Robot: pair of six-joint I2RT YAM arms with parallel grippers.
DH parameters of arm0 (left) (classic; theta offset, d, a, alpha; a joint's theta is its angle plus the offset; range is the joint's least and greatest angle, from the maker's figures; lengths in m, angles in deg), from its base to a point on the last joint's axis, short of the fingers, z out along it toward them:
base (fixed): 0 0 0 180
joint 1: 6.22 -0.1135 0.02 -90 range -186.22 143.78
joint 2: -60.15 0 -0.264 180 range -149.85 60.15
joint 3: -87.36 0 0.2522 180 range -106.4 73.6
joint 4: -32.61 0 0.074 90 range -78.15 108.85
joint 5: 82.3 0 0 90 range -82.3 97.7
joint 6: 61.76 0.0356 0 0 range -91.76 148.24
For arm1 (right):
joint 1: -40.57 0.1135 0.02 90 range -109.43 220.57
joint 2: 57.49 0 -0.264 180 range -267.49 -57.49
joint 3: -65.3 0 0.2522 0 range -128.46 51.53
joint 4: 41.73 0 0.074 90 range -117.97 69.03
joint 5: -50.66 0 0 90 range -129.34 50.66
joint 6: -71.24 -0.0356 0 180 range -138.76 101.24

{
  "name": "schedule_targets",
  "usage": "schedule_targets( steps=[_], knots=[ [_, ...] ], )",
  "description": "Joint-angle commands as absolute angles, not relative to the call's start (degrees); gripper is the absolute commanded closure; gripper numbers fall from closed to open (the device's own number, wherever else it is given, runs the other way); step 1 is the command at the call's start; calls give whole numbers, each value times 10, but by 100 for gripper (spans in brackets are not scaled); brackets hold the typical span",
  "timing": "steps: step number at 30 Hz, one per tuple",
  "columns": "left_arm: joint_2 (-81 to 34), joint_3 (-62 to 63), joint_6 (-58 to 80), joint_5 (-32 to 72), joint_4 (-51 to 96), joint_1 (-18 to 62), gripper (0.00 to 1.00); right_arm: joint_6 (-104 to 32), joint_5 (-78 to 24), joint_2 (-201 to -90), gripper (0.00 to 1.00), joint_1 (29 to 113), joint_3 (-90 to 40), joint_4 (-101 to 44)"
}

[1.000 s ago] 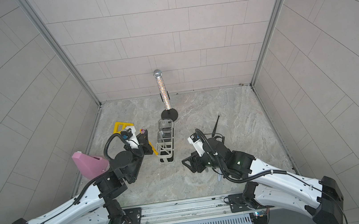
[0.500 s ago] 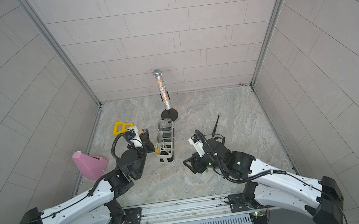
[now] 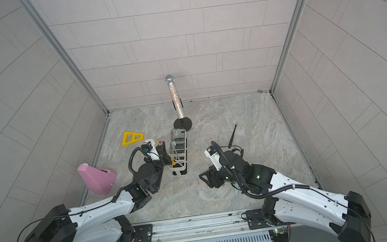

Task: Place the toothbrush into the toothbrush holder
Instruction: Place the toothbrush in the toothbrush holder.

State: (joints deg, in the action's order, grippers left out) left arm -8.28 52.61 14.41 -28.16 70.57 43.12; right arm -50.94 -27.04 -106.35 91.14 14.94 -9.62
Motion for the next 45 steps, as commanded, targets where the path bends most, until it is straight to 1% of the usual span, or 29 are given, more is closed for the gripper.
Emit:
schedule_targets(
  steps=[1,9,16,23,26,29,37,41,45],
  knots=[
    [-110,546,158,-285,800,429,100,-504,-286,-1063,31,910,154,-88],
    [-200,561,170,-301,899,438,100,-500,-291,-1069,31,910,155,-92],
    [-252,563,187,-310,943,452,100,-498,-294,-1069,31,909,174,-92],
    [-261,565,189,-311,948,454,94,-499,-296,-1066,31,910,179,-92],
    [-262,565,190,-311,947,456,90,-499,-296,-1064,31,910,179,-92],
    [-257,565,190,-315,945,460,82,-500,-297,-1060,31,910,180,-92],
    [-236,564,198,-321,920,464,70,-502,-300,-1050,31,909,186,-91],
    [-217,562,193,-321,900,465,59,-502,-301,-1047,31,910,185,-87],
    [-183,551,179,-321,840,466,49,-501,-305,-1040,31,910,181,-77]
  ],
)
